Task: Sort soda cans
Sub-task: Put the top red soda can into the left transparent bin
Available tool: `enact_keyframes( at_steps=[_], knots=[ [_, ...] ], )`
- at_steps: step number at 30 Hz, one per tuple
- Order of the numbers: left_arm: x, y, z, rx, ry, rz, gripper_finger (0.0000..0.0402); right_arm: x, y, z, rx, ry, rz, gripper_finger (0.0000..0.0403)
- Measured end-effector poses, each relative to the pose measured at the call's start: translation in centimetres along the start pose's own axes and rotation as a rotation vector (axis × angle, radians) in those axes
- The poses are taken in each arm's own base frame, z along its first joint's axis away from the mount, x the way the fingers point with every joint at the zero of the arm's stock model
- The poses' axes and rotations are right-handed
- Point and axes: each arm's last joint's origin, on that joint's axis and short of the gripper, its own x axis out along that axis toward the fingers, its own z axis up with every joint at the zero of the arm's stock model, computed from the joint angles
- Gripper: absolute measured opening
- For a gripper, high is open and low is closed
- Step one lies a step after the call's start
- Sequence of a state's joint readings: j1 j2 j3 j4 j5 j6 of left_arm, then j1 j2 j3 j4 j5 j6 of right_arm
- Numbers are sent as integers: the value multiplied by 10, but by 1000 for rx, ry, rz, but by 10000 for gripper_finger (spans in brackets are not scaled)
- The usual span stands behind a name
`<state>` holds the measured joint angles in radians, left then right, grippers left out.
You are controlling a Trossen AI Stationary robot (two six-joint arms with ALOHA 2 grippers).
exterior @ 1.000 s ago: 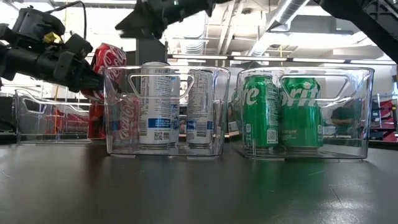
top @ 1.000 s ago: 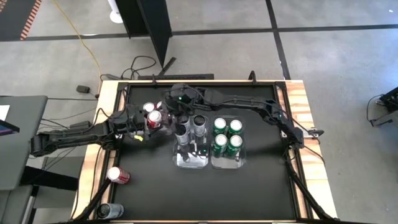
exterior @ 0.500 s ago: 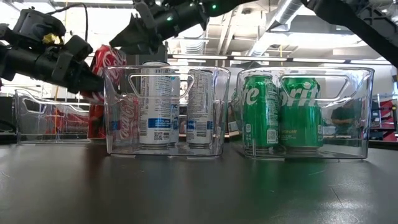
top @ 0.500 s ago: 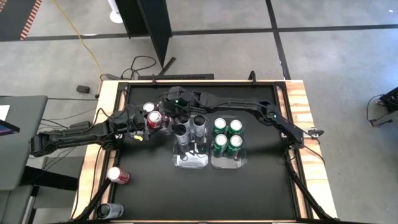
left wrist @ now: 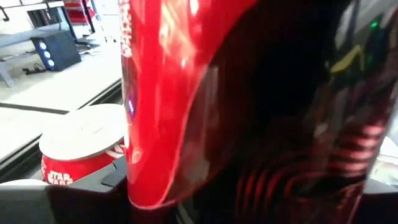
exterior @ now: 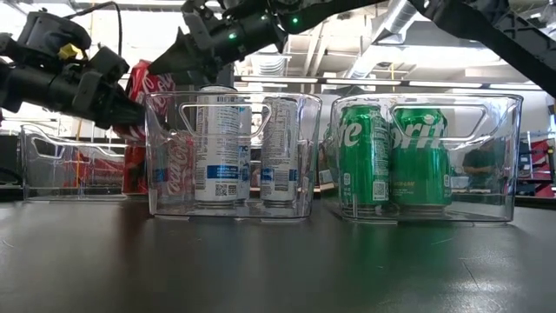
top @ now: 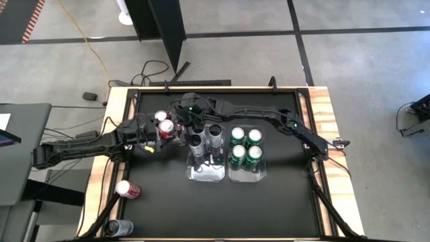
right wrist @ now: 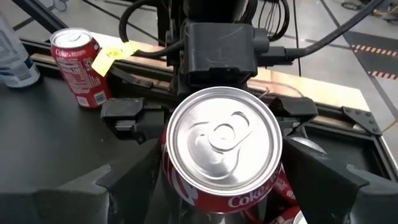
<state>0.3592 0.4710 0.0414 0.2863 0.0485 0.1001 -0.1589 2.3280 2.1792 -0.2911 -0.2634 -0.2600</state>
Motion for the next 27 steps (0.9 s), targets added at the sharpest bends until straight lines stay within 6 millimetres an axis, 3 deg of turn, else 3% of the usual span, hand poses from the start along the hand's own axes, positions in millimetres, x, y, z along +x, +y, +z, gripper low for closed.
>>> enact_keyframes(
  at_steps=[6,15,27],
  knots=[
    [0,0,3,0,-26,2,286,1,0,1,-7,-21,-1,339],
    [0,0,0,-4,4,-3,286,21,2,-14,2,-54,46,328],
    [0,0,9,21,-87,-24,286,28,4,-20,47,-48,45,359]
  ],
)
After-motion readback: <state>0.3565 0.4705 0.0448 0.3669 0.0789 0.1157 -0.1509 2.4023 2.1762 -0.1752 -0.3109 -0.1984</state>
